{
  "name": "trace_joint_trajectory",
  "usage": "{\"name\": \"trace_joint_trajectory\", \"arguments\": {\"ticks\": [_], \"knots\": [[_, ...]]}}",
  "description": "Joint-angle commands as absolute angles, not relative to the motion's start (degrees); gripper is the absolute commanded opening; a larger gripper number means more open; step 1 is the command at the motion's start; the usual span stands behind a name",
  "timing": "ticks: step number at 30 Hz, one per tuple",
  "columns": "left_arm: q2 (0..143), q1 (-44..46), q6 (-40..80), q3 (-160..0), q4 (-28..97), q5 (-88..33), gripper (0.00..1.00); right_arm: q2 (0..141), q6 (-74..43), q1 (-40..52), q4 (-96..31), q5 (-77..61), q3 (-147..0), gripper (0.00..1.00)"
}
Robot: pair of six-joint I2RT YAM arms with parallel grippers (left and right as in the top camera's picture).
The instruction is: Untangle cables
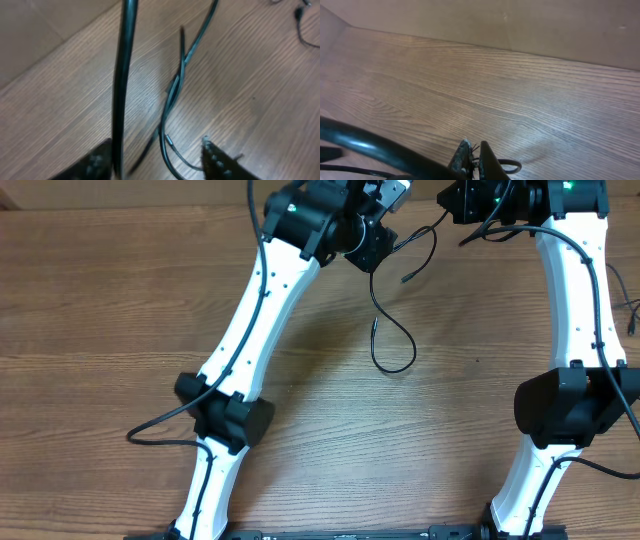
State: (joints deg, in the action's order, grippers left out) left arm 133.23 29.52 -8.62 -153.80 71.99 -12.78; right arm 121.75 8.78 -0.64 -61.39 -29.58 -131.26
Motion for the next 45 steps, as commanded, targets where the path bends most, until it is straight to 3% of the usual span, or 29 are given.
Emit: {"name": "trace_joint_trajectory", "arguments": {"ticks": [1, 3, 4, 11, 22, 31, 35, 42, 45], "knots": [[136.79, 29.17, -10.02, -154.28, 70.89, -11.94, 0.42, 119.90, 8.36, -0.32, -61.87, -29.58, -132.42, 0.04], [137.56, 28.84, -10.11, -154.28, 70.08, -11.86, 0.06, 119.52, 8.43, -0.34, -62.35, -29.56, -132.44, 0.04], [137.80, 28.60, -10.07, -154.28, 69.89, -11.88, 0.04, 119.26, 8.84, -0.34, -62.78, -29.56, -132.44, 0.04], [132.99, 25.67, -5.76, -154.45, 75.85, -13.72, 0.04, 119.20, 9.52, -1.69, -63.90, -18.11, -132.40, 0.04], [119.37, 25.08, -2.07, -154.45, 96.47, -14.63, 0.04, 121.36, 10.46, -9.89, -57.63, -17.58, -132.35, 0.04], [111.31, 24.71, 1.32, -154.39, 96.79, -14.33, 0.04, 124.75, 10.85, -17.04, -57.23, -7.92, -132.33, 0.04], [111.33, 24.71, 1.28, -154.39, 96.16, -14.41, 0.04, 124.64, 12.25, -17.87, -59.37, -12.12, -132.38, 0.04], [116.55, 25.19, -3.55, -154.36, 87.07, -14.59, 0.05, 124.18, 11.55, -11.84, -62.81, -21.63, -132.49, 0.04], [119.61, 25.15, -5.13, -154.36, 84.62, -14.46, 0.13, 122.34, 10.72, -7.38, -63.44, -21.52, -132.53, 0.04]]}}
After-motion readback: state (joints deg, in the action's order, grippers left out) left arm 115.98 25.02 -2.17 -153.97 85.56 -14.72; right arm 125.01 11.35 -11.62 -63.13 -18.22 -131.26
